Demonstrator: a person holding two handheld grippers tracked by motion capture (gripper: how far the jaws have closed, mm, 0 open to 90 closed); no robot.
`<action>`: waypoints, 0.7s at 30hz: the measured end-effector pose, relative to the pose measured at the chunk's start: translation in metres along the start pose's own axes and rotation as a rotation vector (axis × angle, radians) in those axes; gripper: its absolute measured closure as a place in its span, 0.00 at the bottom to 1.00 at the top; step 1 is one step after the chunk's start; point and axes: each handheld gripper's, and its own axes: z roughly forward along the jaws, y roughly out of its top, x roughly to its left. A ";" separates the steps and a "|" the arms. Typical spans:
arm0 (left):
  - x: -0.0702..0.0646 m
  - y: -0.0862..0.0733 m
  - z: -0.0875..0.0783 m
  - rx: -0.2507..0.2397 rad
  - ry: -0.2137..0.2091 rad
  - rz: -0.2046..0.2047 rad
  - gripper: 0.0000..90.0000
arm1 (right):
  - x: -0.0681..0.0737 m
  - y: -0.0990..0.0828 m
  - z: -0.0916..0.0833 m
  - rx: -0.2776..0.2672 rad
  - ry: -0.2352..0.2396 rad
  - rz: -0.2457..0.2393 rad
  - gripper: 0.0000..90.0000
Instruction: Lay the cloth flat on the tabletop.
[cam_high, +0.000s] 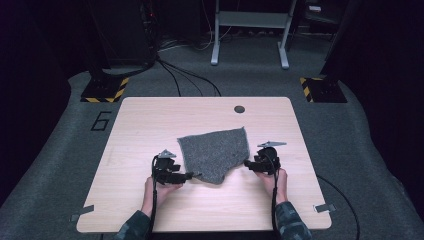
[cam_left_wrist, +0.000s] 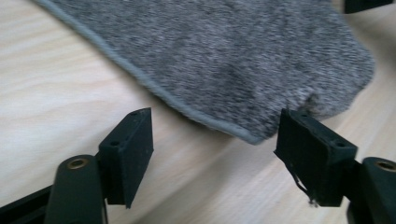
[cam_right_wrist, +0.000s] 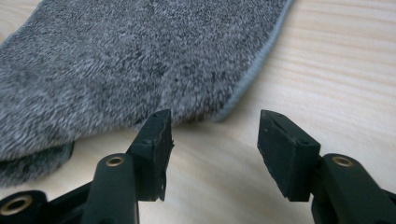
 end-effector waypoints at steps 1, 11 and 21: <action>-0.001 0.001 0.002 -0.005 0.006 0.009 0.35 | 0.000 0.002 0.003 0.007 -0.005 -0.004 0.52; -0.001 0.007 0.012 0.024 0.012 0.066 0.91 | 0.001 0.015 0.021 0.017 -0.036 -0.011 0.76; 0.020 0.025 -0.007 -0.014 0.010 0.070 0.96 | 0.014 0.029 0.012 -0.046 -0.052 -0.073 1.00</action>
